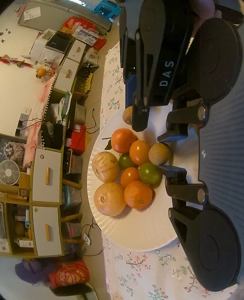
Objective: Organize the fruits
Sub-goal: 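Carry both brown fruits onto the white plate and open both grippers, then withdraw both grippers and lower the left gripper around a yellow-brown round fruit, then grasp the yellow-brown fruit with the left gripper while the right grasps the red tomato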
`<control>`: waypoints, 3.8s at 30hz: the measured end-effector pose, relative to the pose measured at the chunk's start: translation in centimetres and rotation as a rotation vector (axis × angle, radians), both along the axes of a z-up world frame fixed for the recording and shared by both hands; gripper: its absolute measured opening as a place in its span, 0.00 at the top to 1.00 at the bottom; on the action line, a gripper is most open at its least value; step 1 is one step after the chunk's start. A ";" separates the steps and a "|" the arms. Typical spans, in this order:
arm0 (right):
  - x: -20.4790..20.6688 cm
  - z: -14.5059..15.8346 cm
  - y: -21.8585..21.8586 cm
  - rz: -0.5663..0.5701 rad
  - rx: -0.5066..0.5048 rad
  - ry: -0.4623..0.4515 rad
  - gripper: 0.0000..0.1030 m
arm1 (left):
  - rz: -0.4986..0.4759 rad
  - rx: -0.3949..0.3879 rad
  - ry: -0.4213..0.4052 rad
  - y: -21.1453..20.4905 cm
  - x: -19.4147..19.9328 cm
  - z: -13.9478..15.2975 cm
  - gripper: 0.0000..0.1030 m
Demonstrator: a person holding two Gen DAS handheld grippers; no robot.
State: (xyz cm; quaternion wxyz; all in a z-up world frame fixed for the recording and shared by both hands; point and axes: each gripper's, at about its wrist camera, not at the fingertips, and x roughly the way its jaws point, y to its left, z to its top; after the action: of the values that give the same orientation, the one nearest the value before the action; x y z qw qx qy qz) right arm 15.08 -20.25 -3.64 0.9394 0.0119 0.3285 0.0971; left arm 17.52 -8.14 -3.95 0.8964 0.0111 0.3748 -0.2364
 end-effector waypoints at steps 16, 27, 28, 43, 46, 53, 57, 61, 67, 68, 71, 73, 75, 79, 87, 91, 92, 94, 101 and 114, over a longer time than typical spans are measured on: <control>0.4 -0.4 -1.3 -0.013 0.047 0.011 0.67 | 0.000 -0.017 -0.003 0.2 0.0 -0.1 0.84; -1.0 1.3 -1.8 -0.030 0.040 -0.009 0.45 | -0.006 0.014 -0.013 0.5 -1.2 0.9 0.59; -1.2 1.5 -1.7 -0.030 0.037 -0.011 0.43 | -0.006 0.018 -0.015 0.5 -1.4 1.0 0.57; -5.1 3.5 -0.5 -0.020 -0.002 -0.019 0.17 | -0.006 0.076 -0.051 1.8 -5.2 3.4 0.30; -6.1 3.7 -0.2 -0.023 -0.006 -0.018 0.14 | -0.017 0.089 -0.056 2.3 -6.0 3.8 0.26; -7.9 3.5 0.3 -0.035 -0.018 -0.008 0.09 | -0.025 0.103 -0.045 3.7 -7.5 4.1 0.19; -8.7 3.2 0.6 -0.036 -0.028 0.002 0.05 | -0.022 0.112 -0.026 4.6 -8.2 3.9 0.17; -9.6 2.6 0.9 -0.068 -0.036 0.005 0.00 | -0.023 0.107 0.004 5.8 -9.0 3.3 0.16; -11.1 1.1 1.3 -0.054 -0.037 0.025 0.00 | -0.055 0.135 0.006 7.1 -10.5 2.1 0.16; -11.3 1.0 1.5 -0.048 -0.046 0.029 0.00 | -0.063 0.138 0.006 7.3 -10.8 2.0 0.16; -12.0 0.2 2.0 -0.017 -0.077 0.033 0.00 | -0.075 0.146 0.012 8.0 -11.7 1.6 0.16; -12.4 -0.2 2.4 -0.006 -0.093 0.036 0.00 | -0.078 0.151 0.009 8.5 -12.4 1.3 0.16; -12.7 -0.6 2.7 0.001 -0.109 0.039 0.00 | -0.086 0.163 0.001 9.1 -13.1 0.8 0.16; -13.3 -1.3 3.1 0.017 -0.130 0.044 0.00 | -0.118 0.161 -0.006 10.2 -14.0 -0.1 0.16; -13.2 -2.2 3.3 0.011 -0.147 0.066 0.00 | -0.142 0.118 0.010 11.4 -14.9 -0.5 0.16; -13.2 -2.4 3.4 0.016 -0.147 0.076 0.00 | -0.170 0.127 0.032 11.3 -15.2 -1.1 0.16; -13.2 -2.5 3.5 0.019 -0.152 0.077 0.00 | -0.176 0.129 0.036 11.4 -15.4 -1.2 0.19; -13.2 -2.7 3.6 0.025 -0.163 0.082 0.00 | -0.192 0.131 0.044 11.4 -15.5 -1.3 0.32; -13.1 -2.8 3.8 0.032 -0.168 0.084 0.00 | -0.224 0.126 0.067 11.3 -15.6 -1.5 0.73; -12.5 -3.0 3.9 0.034 -0.173 0.089 0.00 | -0.192 0.133 0.057 10.7 -14.9 -1.5 0.90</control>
State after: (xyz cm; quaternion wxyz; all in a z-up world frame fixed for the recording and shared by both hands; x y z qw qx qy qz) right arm 2.57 -16.34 -6.68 0.9197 -0.0703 0.3770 0.0836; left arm 2.63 2.52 -5.46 0.8559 0.0997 0.4122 -0.2960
